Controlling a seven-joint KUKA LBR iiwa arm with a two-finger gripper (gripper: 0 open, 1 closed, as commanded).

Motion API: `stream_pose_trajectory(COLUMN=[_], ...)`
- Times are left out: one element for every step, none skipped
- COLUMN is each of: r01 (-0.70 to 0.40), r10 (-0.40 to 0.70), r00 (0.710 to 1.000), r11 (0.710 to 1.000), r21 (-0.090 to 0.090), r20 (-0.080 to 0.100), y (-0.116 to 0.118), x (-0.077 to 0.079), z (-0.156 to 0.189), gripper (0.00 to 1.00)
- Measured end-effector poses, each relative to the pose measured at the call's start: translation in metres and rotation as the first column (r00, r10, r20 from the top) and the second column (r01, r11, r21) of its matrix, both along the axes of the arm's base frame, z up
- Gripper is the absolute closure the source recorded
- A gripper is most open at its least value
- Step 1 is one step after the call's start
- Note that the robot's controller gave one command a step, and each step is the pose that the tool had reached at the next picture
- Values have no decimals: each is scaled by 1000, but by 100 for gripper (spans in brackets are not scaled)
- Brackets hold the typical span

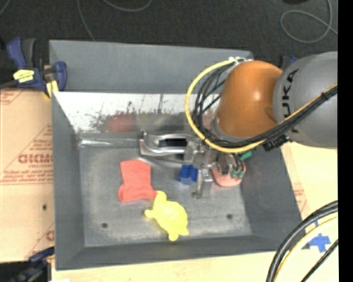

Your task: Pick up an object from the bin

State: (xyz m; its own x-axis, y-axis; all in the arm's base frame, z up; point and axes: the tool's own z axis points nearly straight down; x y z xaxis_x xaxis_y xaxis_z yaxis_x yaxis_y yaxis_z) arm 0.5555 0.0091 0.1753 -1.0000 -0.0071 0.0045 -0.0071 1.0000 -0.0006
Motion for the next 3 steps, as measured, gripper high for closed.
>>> stream_pose_trajectory(r01=[0,0,-5], r10=[0,0,5], r00=[1000,1000,1000], r11=[1000,1000,1000], r21=[0,0,-2], r20=[7,9,19], y=[0,2,11], x=[2,2,5], z=[4,3,-7], gripper=[0,0,0])
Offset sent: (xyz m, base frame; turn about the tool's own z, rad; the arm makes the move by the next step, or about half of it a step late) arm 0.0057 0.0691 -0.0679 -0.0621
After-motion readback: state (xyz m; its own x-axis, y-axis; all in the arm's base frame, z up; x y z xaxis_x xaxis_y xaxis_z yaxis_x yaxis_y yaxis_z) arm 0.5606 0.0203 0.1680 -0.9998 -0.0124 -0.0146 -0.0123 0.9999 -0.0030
